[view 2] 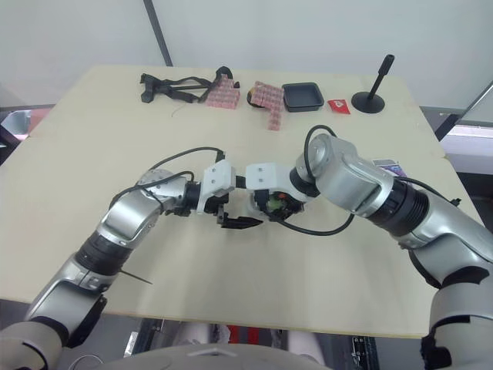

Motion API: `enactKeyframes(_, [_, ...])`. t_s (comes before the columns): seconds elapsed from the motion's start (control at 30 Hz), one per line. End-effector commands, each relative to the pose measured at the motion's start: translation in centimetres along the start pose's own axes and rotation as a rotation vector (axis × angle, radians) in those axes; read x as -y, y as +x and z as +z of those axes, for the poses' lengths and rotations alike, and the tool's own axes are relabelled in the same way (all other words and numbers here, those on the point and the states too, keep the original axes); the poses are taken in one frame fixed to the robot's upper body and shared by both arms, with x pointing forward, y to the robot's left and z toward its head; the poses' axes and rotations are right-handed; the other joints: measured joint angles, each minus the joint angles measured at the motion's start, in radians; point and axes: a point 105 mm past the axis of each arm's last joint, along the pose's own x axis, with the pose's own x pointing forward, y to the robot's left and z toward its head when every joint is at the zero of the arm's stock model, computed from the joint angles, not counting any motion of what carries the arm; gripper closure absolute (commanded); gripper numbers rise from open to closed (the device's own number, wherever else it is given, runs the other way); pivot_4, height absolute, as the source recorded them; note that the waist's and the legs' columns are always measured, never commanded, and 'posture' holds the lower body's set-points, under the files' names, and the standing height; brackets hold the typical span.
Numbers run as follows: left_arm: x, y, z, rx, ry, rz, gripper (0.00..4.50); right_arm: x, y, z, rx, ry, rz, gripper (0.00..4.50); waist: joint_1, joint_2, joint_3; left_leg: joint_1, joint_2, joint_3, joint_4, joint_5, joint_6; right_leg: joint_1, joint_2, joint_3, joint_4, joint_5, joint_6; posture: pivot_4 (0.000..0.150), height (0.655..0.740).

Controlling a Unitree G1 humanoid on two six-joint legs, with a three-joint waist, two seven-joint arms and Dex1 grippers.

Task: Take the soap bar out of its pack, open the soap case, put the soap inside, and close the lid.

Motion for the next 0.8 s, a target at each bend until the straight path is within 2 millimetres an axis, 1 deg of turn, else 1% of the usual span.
enactKeyframes(0.03, [-0.17, -0.09, 0.56, 0.024, 0.033, 0.013, 0.01, 0.32, -0.73, 0.57, 0.010, -0.027, -0.035, 2.44, 0.000, 0.000, 0.000, 0.000, 0.000, 0.000, 0.000, 0.000, 0.000, 0.000, 0.000, 0.000, 0.000, 0.000, 0.000, 0.150, 0.7400])
enactKeyframes(0.73, [0.24, 0.47, 0.32, 0.029, 0.041, -0.016, 0.01, 0.23, -0.60, 1.00, 0.023, -0.041, -0.038, 2.44, 0.000, 0.000, 0.000, 0.000, 0.000, 0.000, 0.001, 0.000, 0.000, 0.000, 0.000, 0.001, 0.001, 0.000, 0.000, 0.150, 0.7400])
enactKeyframes(0.8, [0.24, 0.52, 0.29, 0.029, 0.041, -0.017, 0.55, 0.22, -0.59, 1.06, 0.025, -0.042, -0.038, 2.44, 0.000, 0.000, 0.000, 0.000, 0.000, 0.000, 0.001, 0.000, 0.000, 0.000, 0.000, 0.000, 0.001, 0.000, 0.000, 0.150, 0.7400])
